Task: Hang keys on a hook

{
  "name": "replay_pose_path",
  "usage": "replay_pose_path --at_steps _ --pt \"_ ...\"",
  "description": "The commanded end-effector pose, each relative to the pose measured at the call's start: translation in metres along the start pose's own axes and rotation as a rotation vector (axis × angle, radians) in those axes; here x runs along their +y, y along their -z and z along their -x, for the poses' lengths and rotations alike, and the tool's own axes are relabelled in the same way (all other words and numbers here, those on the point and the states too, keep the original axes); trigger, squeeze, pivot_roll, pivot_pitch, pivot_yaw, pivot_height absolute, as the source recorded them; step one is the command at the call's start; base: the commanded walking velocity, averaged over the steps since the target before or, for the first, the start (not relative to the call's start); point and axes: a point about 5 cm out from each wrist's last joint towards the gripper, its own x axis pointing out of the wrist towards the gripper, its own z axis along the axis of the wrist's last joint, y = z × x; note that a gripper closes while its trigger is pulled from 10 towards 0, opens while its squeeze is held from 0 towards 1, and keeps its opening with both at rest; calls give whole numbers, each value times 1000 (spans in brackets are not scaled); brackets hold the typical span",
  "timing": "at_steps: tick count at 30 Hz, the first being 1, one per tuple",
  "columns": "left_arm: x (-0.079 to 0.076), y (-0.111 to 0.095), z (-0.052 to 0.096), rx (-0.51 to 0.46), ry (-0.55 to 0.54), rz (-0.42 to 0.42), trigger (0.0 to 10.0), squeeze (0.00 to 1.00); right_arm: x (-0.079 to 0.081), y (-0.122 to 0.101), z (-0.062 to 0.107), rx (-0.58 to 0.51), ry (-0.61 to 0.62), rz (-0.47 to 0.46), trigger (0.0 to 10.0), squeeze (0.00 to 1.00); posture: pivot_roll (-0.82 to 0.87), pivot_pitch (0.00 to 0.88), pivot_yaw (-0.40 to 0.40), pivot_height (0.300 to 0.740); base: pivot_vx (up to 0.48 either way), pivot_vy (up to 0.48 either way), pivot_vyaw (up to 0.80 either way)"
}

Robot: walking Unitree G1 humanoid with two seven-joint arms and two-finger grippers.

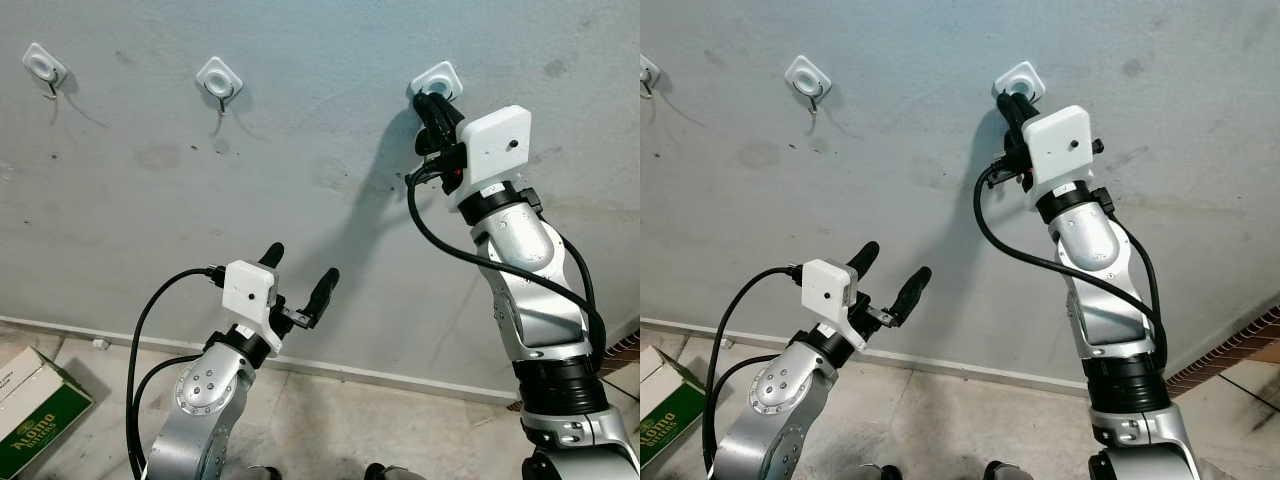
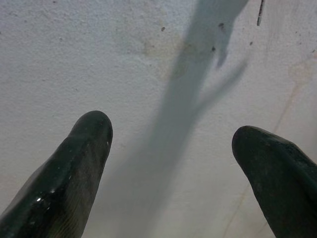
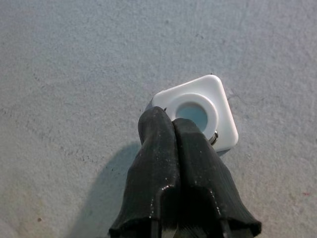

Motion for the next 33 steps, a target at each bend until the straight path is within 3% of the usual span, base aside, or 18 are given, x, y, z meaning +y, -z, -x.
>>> replay_pose_path --at_steps 1,8,31,33 --pt "0 2 1 8 4 -3 10000 0 -2 -14 1 -66 3 46 10000 0 12 144 41 740 0 0 0" --pt "1 3 1 10 6 -6 10000 0 14 -16 9 -74 -61 41 10000 0 13 141 41 740 0 0 0" --pt "1 3 1 11 7 -7 10000 0 17 -16 12 -62 -58 37 10000 0 15 137 42 740 0 0 0" --pt "1 5 0 18 6 -5 10000 0 -2 -14 2 -59 55 169 10000 0 13 133 42 740 0 0 0"
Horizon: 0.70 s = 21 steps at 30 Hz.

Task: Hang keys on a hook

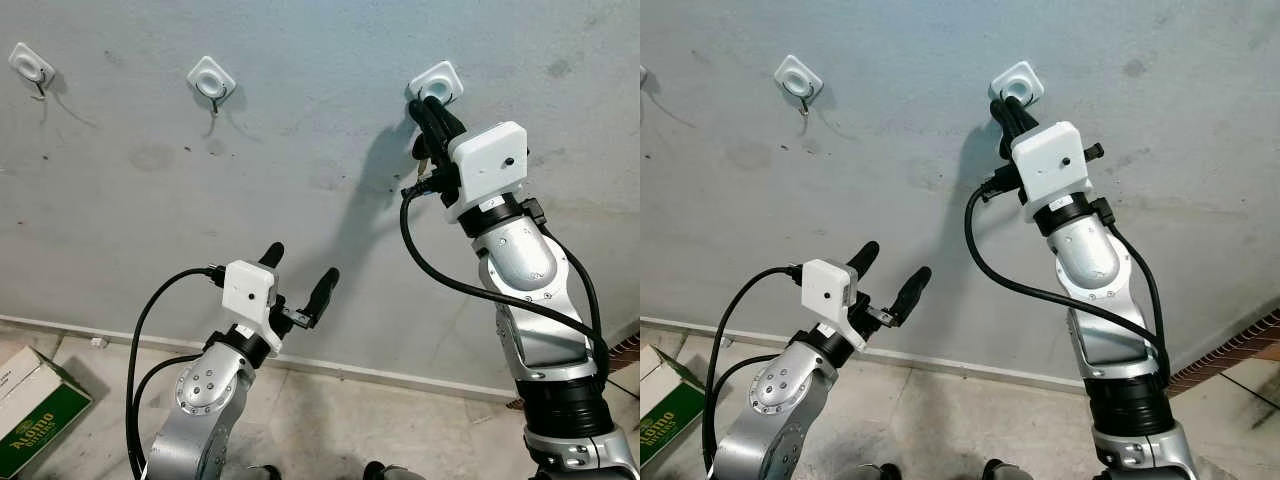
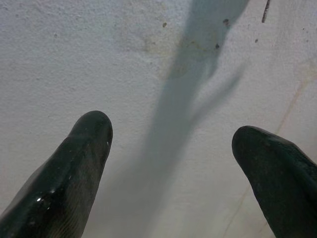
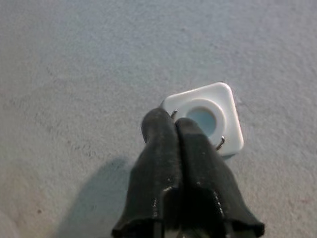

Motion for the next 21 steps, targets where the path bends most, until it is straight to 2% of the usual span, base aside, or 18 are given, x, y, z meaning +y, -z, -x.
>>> replay_pose_path --at_steps 1,3,5,9,15,20,21 --pt "0 4 0 17 5 -3 10000 0 -11 -6 -7 -28 65 62 10000 0 13 133 42 740 0 0 0" --pt "0 5 0 20 7 0 10000 0 -7 0 -8 7 46 -17 10000 0 13 133 42 740 0 0 0" --pt "0 5 0 22 9 1 10000 0 -5 2 -7 17 44 -35 10000 0 13 133 42 740 0 0 0" --pt "0 5 -1 24 11 3 10000 0 -1 7 -8 23 37 -12 10000 0 10 136 42 740 0 0 0" --pt "0 6 -1 23 9 5 10000 0 -12 13 -12 52 115 -31 10000 0 12 136 40 740 0 0 0" --pt "0 6 0 22 6 6 10000 0 -23 19 -11 81 185 -118 10000 0 12 136 40 740 0 0 0" --pt "0 6 0 21 4 8 10000 0 -28 23 -10 96 219 -172 10000 0 11 137 41 740 0 0 0"
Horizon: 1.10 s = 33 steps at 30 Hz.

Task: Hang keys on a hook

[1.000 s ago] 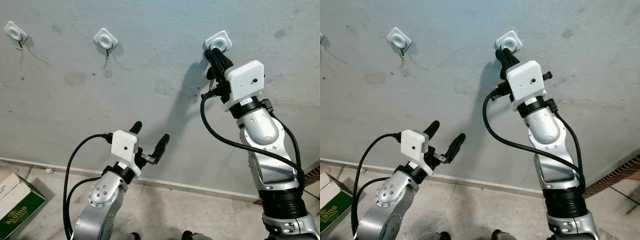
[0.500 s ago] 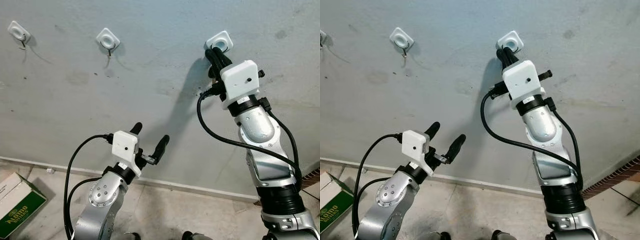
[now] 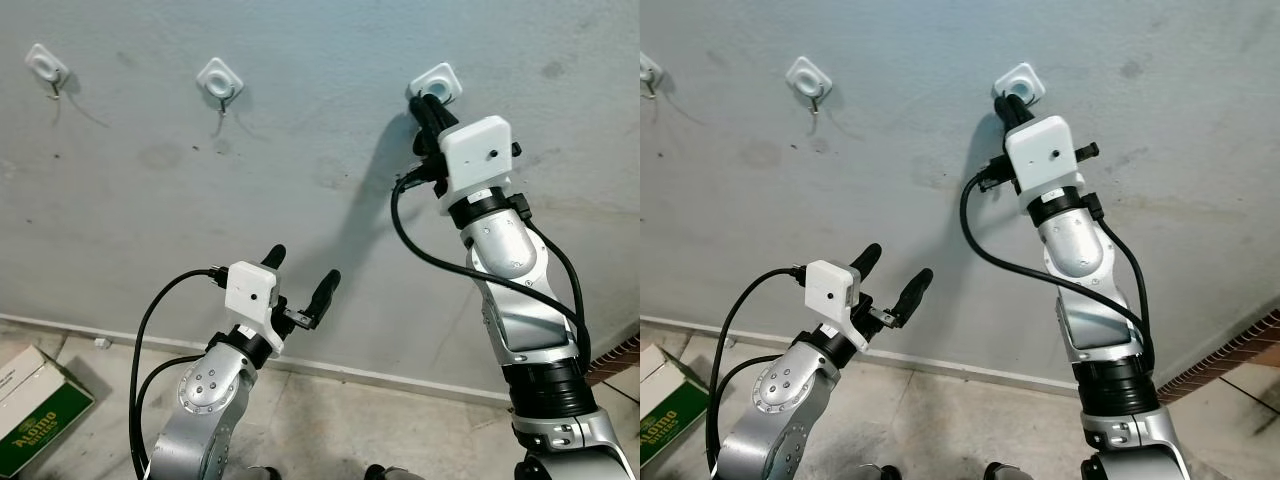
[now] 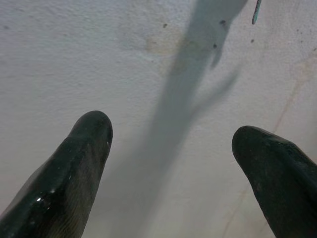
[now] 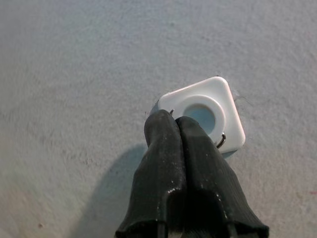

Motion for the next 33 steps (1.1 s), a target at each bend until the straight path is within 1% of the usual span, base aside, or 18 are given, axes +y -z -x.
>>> replay_pose_path --at_steps 1,4,11,12,16,19,22,25,26,27,28,30,33 --pt "1 3 0 11 2 4 10000 0 -32 9 0 62 177 -121 10000 0 11 137 41 740 0 0 0" --pt "1 3 0 10 2 4 10000 0 -35 12 0 71 192 -147 10000 0 12 138 43 740 0 0 0" --pt "2 2 0 7 1 3 10000 0 -36 11 0 60 179 -138 10000 0 12 138 44 740 0 0 0" --pt "2 2 0 5 -1 2 10000 0 -37 10 -1 53 166 -98 10000 0 12 138 44 740 0 0 0" --pt "3 0 -1 -1 -13 -4 10000 0 -35 8 -2 45 147 -49 10000 0 12 138 44 740 0 0 0" --pt "2 -1 -1 -9 -14 11 10000 0 -34 9 -2 44 144 -43 10000 0 15 140 41 740 0 0 0" --pt "2 -1 -1 -5 -11 6 10000 0 -35 9 -2 48 153 -30 10000 0 15 140 41 740 0 0 0" --pt "2 -1 -1 -3 -11 7 10000 0 -40 9 -1 51 176 -4 10000 0 14 141 41 740 0 0 0" --pt "2 -1 -1 -3 -11 8 10000 0 -43 9 -1 49 189 6 10000 290 14 141 41 740 0 0 0" --pt "2 0 -1 -3 -11 9 10000 0 -44 9 -1 49 193 8 10000 686 12 141 43 740 0 0 0" --pt "2 0 -1 -2 -11 9 10000 0 -45 9 0 50 200 11 10000 1000 12 141 43 740 0 0 0" --pt "2 0 -1 0 -8 11 10000 0 -48 10 0 51 209 0 10000 1000 11 141 44 740 0 0 0" --pt "2 1 -1 1 -7 11 10000 0 -49 10 0 51 210 5 10000 1000 11 141 44 740 0 0 0"
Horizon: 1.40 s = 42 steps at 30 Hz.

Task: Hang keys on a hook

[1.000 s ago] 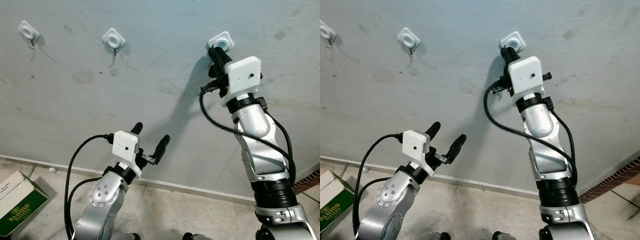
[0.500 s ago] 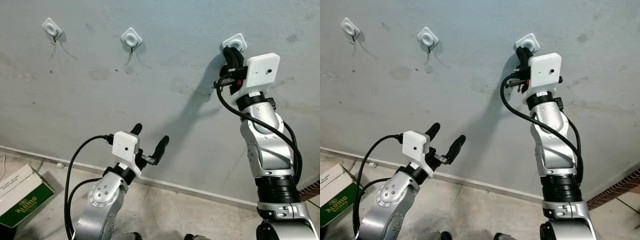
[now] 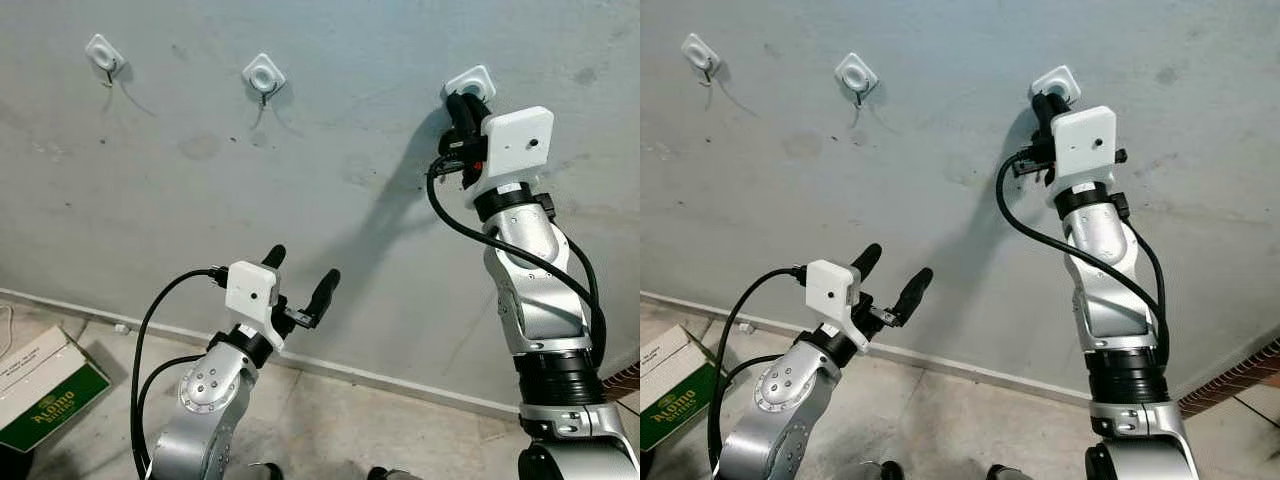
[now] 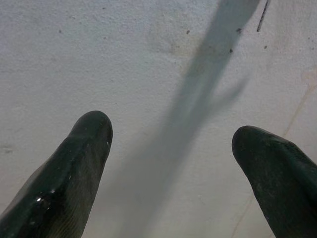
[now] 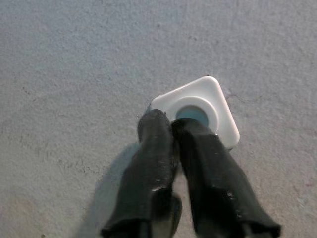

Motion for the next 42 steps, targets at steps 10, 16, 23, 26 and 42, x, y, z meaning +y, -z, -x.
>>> replay_pose_path --at_steps 10,16,23,26,42 --pt "3 0 1 4 -6 -5 10000 0 -23 1 -2 12 116 13 10000 1000 14 142 44 740 0 0 0" --pt "2 0 0 6 -3 -4 10000 0 -26 -1 -2 4 130 28 10000 1000 13 139 46 740 0 0 0" --pt "3 -2 0 -4 -5 -7 10000 0 -27 -20 -5 -76 117 134 10000 1000 13 137 46 740 0 0 0" --pt "3 -4 -1 -14 -11 -13 10000 0 -24 -24 -4 -93 106 165 10000 1000 14 132 46 740 0 0 0" --pt "4 -3 -1 -9 -7 -18 10000 0 8 -27 12 -97 22 119 10000 1000 16 126 51 740 0 0 0"
